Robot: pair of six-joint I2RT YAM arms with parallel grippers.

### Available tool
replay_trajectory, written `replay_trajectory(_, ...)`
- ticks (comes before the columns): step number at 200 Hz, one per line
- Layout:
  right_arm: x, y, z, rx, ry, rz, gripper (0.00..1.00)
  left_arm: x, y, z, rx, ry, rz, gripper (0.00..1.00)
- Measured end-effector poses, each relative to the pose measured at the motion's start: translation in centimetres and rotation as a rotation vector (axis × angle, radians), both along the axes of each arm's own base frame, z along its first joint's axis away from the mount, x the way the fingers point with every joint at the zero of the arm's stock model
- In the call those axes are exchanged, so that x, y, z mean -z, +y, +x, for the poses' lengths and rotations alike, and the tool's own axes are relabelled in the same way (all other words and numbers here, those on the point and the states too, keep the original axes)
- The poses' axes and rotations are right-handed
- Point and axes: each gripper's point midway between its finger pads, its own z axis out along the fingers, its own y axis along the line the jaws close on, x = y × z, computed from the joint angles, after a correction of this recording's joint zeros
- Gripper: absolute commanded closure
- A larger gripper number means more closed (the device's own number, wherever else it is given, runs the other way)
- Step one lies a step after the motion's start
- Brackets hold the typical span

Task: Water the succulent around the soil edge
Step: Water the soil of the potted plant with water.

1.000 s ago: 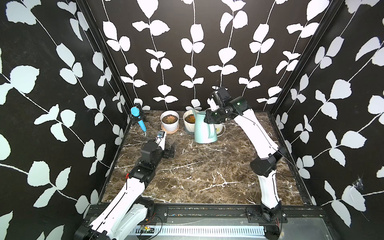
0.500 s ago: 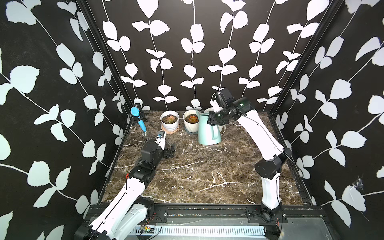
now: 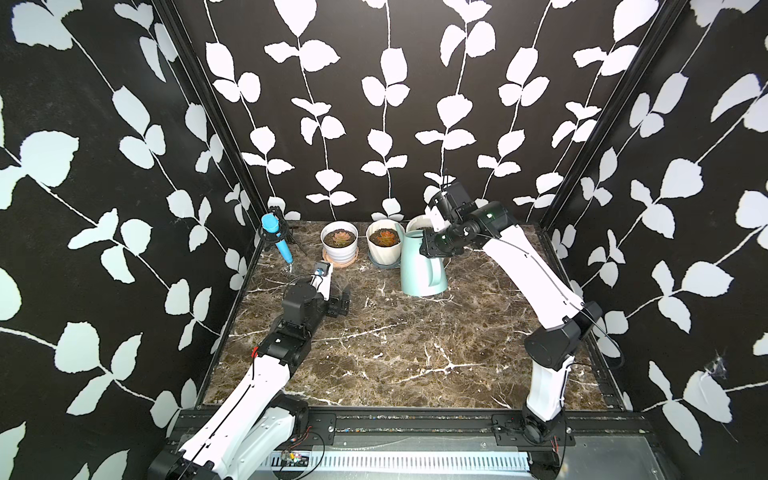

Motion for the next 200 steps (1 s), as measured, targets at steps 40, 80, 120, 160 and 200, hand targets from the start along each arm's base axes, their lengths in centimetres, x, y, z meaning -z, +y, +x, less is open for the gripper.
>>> replay_trajectory(40,0.2,-0.2,-0.4,-0.004,-0.002,0.002,1.0,0.0,0.0,0.0,0.001,0.0,0.0,0.01)
replay_trajectory(80,0.0,-0.5,-1.2,-0.009,-0.004,0.005,1.0,0.0,-0.1,0.0,0.002,0.0,0.0,0.01)
replay_trajectory(120,-0.4,-0.3,-1.6,-0.018,-0.011,0.009,1.0,0.0,-0.1,0.0,0.002,0.0,0.0,0.01)
replay_trajectory(160,0.0,0.0,-2.4,-0.035,-0.003,0.003,1.0,0.0,-0.1,0.0,0.003,-0.001,0.004,0.01)
replay_trajectory(200,0.0,-0.4,-3.2,-0.036,-0.004,-0.004,1.0,0.0,-0.1,0.0,0.006,-0.001,0.005,0.01)
